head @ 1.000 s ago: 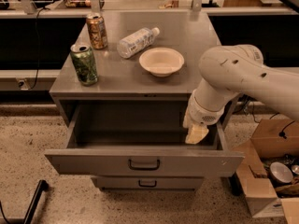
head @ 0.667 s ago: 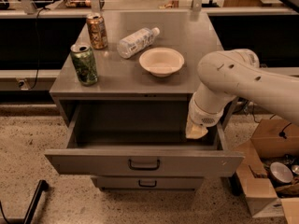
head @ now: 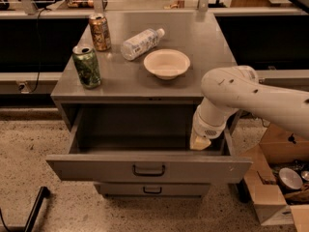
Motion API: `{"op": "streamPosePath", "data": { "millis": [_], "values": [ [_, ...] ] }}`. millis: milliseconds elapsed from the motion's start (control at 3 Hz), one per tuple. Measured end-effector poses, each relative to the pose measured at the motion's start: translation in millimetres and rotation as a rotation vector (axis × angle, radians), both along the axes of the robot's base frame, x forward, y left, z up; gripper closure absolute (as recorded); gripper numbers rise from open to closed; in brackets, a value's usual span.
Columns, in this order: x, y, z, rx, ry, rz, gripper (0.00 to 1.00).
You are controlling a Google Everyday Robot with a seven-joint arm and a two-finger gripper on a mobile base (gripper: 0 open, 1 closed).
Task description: Open top drawer
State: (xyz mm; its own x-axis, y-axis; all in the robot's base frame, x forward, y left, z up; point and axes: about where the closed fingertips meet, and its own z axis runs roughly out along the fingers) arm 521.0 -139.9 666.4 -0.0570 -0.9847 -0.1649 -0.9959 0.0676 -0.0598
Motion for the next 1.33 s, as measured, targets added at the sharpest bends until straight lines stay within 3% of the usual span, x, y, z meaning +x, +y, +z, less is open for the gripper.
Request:
{"op": "streamPosePath", "data": {
  "millis": [333,667,1000,1333],
  "values": [
    [2.4,0.9,-23.7,0.021,0.029,0.000,1.00],
    [-5.2,10.8,-31.6,0.045,0.086,0.047,0.99],
    [-30.1,24.7,-19.4,0.088,0.154,0.092,0.98],
    [-77.7,43.3,-5.3,0.159,0.273,0.118,1.00]
  ]
}}
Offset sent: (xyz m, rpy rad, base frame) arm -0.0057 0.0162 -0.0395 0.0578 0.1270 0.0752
